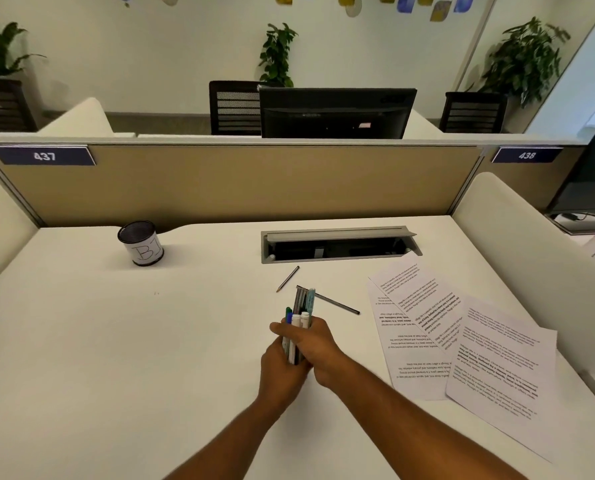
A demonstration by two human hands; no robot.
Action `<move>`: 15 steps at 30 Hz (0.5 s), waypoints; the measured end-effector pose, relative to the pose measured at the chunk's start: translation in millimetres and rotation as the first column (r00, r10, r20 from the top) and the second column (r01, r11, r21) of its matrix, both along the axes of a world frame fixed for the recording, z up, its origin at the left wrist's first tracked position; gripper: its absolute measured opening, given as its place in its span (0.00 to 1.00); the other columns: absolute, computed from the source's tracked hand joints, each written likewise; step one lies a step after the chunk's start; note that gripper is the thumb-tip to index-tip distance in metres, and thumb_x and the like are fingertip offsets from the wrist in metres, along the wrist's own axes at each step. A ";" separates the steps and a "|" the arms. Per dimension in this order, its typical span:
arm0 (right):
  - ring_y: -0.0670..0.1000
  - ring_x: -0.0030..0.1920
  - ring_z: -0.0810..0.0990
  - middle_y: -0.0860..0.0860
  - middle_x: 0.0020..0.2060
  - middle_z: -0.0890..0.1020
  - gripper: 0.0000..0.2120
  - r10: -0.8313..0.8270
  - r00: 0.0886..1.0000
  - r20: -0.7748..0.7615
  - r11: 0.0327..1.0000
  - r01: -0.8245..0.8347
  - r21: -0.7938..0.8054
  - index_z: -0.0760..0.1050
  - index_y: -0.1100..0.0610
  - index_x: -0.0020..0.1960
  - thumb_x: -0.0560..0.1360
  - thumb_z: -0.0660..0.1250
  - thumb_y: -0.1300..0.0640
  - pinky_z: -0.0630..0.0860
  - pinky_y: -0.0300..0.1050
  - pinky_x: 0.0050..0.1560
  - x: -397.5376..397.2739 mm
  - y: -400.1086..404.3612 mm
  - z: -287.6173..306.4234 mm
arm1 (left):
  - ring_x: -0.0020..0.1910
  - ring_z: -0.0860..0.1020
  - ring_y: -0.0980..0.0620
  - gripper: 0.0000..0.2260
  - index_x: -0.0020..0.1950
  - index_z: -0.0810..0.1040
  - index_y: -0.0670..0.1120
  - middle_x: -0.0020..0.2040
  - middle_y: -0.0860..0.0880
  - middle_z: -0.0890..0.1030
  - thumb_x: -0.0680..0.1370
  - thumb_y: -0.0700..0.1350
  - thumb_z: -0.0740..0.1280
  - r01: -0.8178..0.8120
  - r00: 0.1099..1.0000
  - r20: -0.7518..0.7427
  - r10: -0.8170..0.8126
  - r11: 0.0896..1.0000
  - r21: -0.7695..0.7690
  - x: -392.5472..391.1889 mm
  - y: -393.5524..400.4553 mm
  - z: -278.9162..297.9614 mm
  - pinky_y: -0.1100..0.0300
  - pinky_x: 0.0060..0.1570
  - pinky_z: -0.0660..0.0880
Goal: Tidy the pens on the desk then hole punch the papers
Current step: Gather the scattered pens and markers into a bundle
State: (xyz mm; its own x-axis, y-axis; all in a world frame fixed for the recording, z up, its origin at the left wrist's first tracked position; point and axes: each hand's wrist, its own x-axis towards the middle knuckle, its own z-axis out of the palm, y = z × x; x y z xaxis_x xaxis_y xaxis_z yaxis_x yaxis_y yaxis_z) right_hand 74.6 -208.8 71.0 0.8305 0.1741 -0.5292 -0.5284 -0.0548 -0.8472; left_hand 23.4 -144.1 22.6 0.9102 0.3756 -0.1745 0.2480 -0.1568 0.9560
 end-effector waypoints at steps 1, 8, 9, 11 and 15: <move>0.48 0.42 0.87 0.49 0.40 0.88 0.18 0.040 0.999 0.010 0.999 -0.040 0.017 0.82 0.52 0.50 0.65 0.83 0.48 0.80 0.39 0.38 2.4 0.0 1.9 | 0.39 0.84 0.61 0.12 0.59 0.79 0.49 0.42 0.58 0.84 0.77 0.47 0.72 -0.013 1.000 -0.013 0.013 1.000 -0.013 3.0 6.0 1.0 0.66 0.40 0.81; 0.50 0.53 0.80 0.45 0.47 0.83 0.20 0.007 0.991 0.134 0.990 0.012 -0.142 0.77 0.48 0.47 0.76 0.63 0.31 0.77 0.51 0.57 50.9 -2.5 -2.7 | 0.25 0.76 0.51 0.13 0.49 0.77 0.41 0.33 0.43 0.80 0.68 0.39 0.75 -0.057 0.973 -0.227 0.033 0.993 -0.100 20.3 62.3 0.9 0.63 0.23 0.71; 0.51 0.52 0.80 0.46 0.46 0.82 0.19 -0.006 0.985 0.174 0.972 0.046 -0.231 0.77 0.49 0.47 0.78 0.62 0.33 0.78 0.51 0.57 59.0 -4.9 -9.6 | 0.23 0.74 0.51 0.12 0.48 0.76 0.40 0.30 0.42 0.79 0.68 0.39 0.75 -0.058 0.969 -0.247 0.030 0.993 -0.106 21.6 68.8 -1.1 0.63 0.23 0.70; 0.52 0.52 0.80 0.48 0.48 0.82 0.15 0.063 0.952 0.300 0.882 0.087 -0.463 0.77 0.50 0.50 0.79 0.65 0.38 0.80 0.52 0.56 71.1 -13.5 -26.0 | 0.22 0.73 0.50 0.12 0.47 0.76 0.38 0.27 0.42 0.78 0.69 0.39 0.75 -0.067 0.961 -0.276 0.031 0.991 -0.119 22.2 80.4 -8.7 0.62 0.22 0.69; 0.55 0.63 0.75 0.50 0.63 0.77 0.12 0.426 0.819 0.384 0.515 0.130 -0.848 0.79 0.49 0.61 0.78 0.70 0.50 0.76 0.52 0.62 85.2 -41.3 -58.8 | 0.22 0.72 0.48 0.11 0.44 0.76 0.39 0.25 0.44 0.77 0.68 0.41 0.76 -0.098 0.949 -0.309 0.056 0.988 -0.122 13.7 94.6 -27.9 0.60 0.23 0.70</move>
